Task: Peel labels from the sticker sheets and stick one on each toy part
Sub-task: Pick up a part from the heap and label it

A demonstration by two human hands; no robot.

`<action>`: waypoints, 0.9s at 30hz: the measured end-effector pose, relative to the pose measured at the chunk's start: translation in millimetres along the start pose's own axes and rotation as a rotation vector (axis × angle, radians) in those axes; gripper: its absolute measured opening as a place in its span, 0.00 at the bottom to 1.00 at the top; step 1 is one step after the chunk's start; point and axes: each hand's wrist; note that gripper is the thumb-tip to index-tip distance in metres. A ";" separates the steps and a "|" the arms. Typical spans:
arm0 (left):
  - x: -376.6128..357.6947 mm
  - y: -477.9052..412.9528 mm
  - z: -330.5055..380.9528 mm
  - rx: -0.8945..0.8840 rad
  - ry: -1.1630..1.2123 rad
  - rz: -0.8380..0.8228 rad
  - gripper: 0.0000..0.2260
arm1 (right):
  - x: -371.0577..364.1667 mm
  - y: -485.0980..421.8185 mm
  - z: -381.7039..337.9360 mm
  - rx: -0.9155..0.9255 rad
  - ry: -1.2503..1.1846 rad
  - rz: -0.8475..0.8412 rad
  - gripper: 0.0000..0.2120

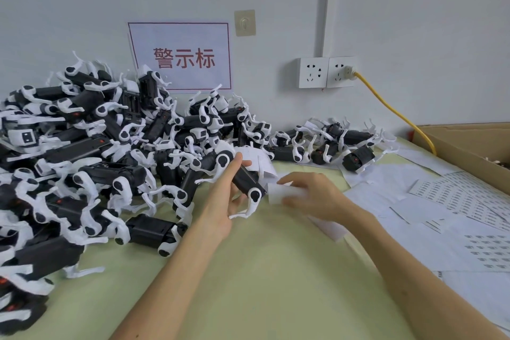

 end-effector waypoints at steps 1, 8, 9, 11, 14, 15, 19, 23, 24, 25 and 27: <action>1.8 -1.3 0.6 0.005 0.011 0.008 0.25 | 9.1 2.0 -2.1 0.015 -0.155 0.007 0.13; 3.5 0.0 4.1 0.174 0.304 -0.122 0.24 | 44.6 10.3 -12.0 0.044 -0.618 0.495 0.10; 2.2 1.9 5.0 0.195 0.355 -0.171 0.25 | 48.4 10.8 -11.3 0.044 -0.686 0.510 0.12; -0.7 4.6 6.5 0.207 0.430 -0.261 0.27 | 57.7 13.5 -7.4 0.099 -0.817 0.385 0.16; -2.2 7.8 8.4 0.181 0.454 -0.315 0.25 | 61.3 16.0 -4.6 0.181 -0.820 0.080 0.19; -1.1 7.9 8.5 0.162 0.443 -0.316 0.25 | 59.3 15.6 -4.6 0.189 -0.799 0.028 0.20; 6.4 4.9 10.4 0.074 0.451 -0.316 0.25 | 53.7 13.8 -3.8 0.180 -0.725 -0.013 0.18; 7.8 3.2 8.1 0.077 0.424 -0.325 0.28 | 56.6 17.6 -0.1 0.188 -0.633 -0.170 0.22; 7.9 2.9 7.3 0.079 0.409 -0.320 0.29 | 57.5 18.4 0.2 0.182 -0.622 -0.228 0.24; 7.9 2.5 6.8 0.073 0.388 -0.316 0.31 | 58.0 18.9 -0.4 0.178 -0.615 -0.287 0.25; 8.8 2.0 7.4 0.050 0.329 -0.333 0.34 | 56.0 18.7 -4.3 0.162 -0.628 -0.325 0.24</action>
Point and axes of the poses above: each hand's wrist, its own y-axis away from the middle knuckle, its own x-axis out of the back of the hand, z = x × y, and after that the axes turned 5 degrees about x, right-handed
